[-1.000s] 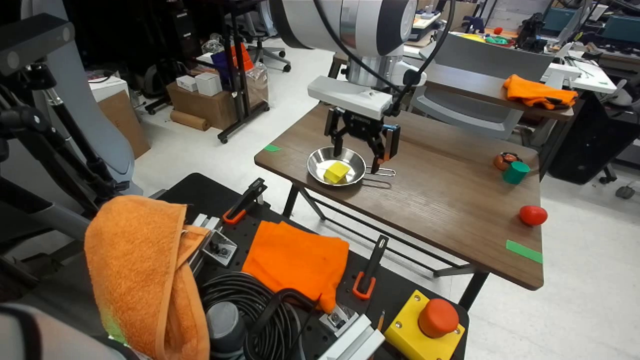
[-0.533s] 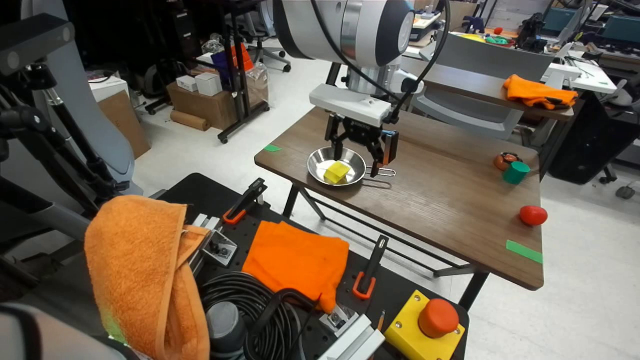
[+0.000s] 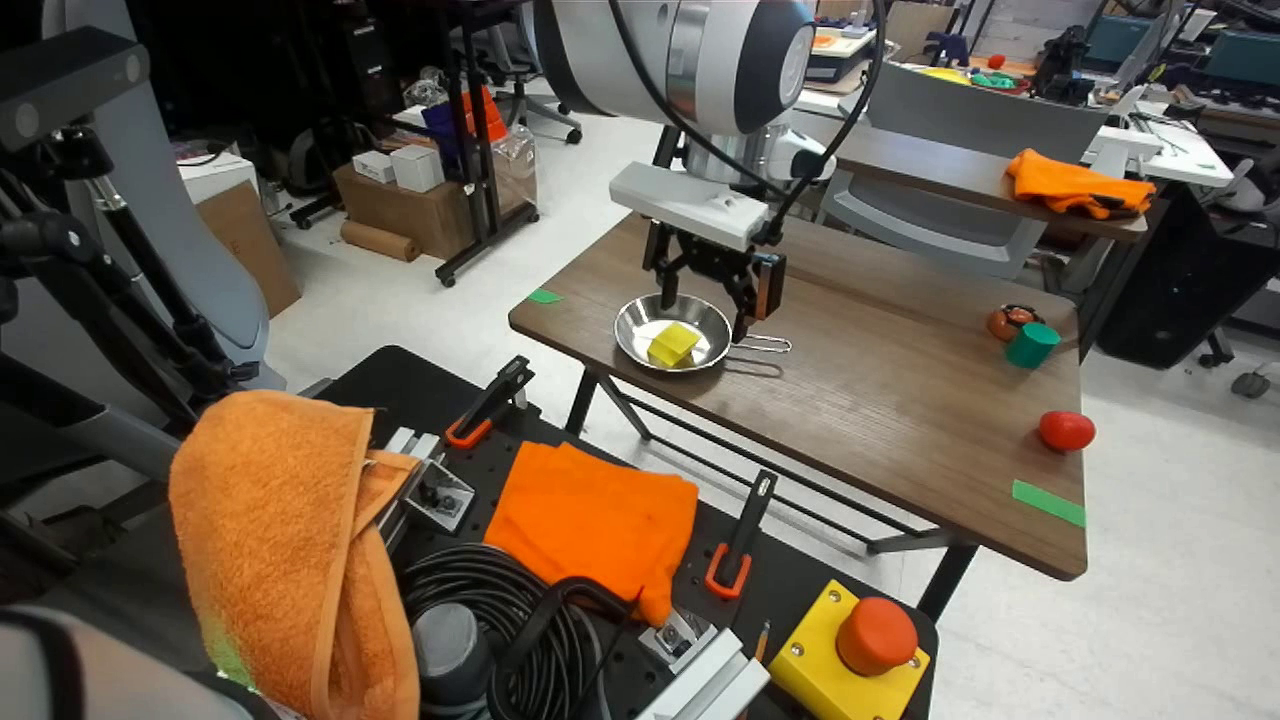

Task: Put the yellow block on the silver pan then remove it from the pan

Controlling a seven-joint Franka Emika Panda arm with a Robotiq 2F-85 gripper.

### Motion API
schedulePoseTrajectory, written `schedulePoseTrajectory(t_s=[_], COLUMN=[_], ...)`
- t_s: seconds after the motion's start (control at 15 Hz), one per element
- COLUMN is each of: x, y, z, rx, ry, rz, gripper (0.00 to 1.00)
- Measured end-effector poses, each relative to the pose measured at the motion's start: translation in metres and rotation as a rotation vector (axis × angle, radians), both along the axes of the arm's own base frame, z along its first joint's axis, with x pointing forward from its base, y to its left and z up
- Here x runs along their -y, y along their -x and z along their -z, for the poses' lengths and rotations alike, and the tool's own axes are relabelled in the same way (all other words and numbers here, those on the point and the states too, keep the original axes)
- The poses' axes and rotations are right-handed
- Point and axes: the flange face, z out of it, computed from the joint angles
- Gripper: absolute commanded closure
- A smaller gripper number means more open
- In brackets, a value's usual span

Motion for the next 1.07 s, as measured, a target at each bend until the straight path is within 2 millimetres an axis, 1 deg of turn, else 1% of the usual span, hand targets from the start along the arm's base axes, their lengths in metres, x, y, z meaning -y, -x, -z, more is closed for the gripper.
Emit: schedulePoseTrajectory(t_s=[0.33, 0.73, 1.07], x=[-0.007, -0.008, -0.011], y=[0.003, 0.004, 0.008], z=[0.002, 0.004, 0.013], rx=[-0.011, -0.016, -0.036], ry=[-0.03, -0.031, -0.015], rz=[0.04, 0.04, 0.009], gripper=[0.0, 0.0, 0.0])
